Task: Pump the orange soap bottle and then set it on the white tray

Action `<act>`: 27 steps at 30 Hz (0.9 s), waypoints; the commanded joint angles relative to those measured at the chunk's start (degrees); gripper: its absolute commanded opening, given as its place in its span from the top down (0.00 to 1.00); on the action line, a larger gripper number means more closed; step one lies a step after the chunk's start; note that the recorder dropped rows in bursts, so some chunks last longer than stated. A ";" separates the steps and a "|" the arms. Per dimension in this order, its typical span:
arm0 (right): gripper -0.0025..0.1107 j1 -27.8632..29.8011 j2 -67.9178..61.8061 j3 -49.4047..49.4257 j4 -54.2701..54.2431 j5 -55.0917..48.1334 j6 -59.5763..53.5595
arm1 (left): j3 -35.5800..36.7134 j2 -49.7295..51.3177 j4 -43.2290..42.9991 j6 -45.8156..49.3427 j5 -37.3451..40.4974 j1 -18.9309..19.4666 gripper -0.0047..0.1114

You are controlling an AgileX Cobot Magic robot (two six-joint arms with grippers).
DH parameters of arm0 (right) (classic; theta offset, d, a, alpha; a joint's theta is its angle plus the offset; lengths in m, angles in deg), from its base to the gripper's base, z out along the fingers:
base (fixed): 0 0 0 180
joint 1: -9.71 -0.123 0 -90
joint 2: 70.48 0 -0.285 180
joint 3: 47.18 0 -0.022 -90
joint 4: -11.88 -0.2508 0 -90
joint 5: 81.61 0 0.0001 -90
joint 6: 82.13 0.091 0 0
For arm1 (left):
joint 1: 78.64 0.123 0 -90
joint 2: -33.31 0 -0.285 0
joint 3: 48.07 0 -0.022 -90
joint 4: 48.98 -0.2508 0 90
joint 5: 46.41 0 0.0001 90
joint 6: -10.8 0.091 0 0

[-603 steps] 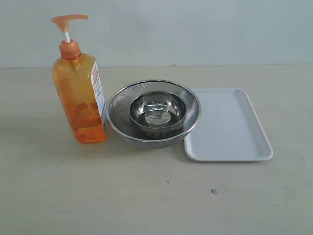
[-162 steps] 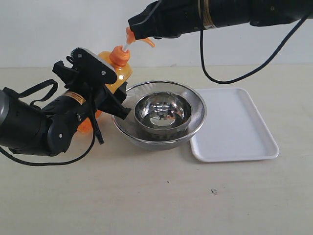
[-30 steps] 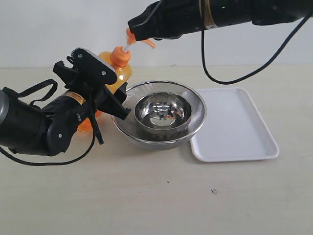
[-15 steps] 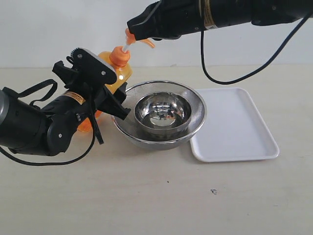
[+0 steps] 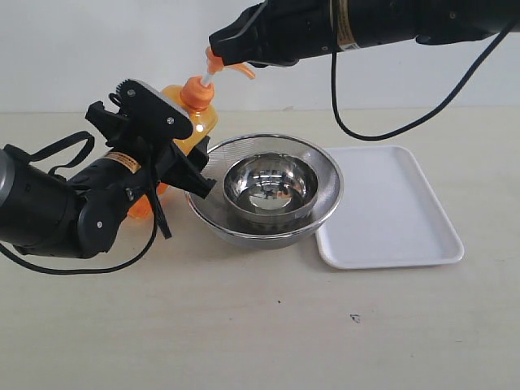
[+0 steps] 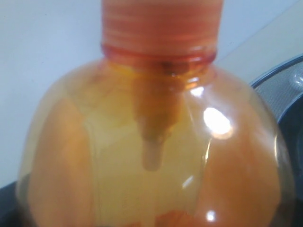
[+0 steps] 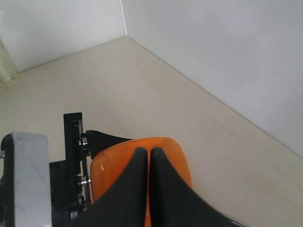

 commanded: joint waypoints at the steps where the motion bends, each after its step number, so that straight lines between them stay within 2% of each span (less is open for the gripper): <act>1: 0.98 -0.24 -1.49 0.34 2.55 1.50 -0.14 | 0.21 0.21 -0.11 -1.93 5.13 -0.51 0.92; 27: 0.98 -0.24 -1.83 0.34 2.55 3.03 0.12 | 0.21 0.21 -0.52 -1.93 5.13 -0.51 0.92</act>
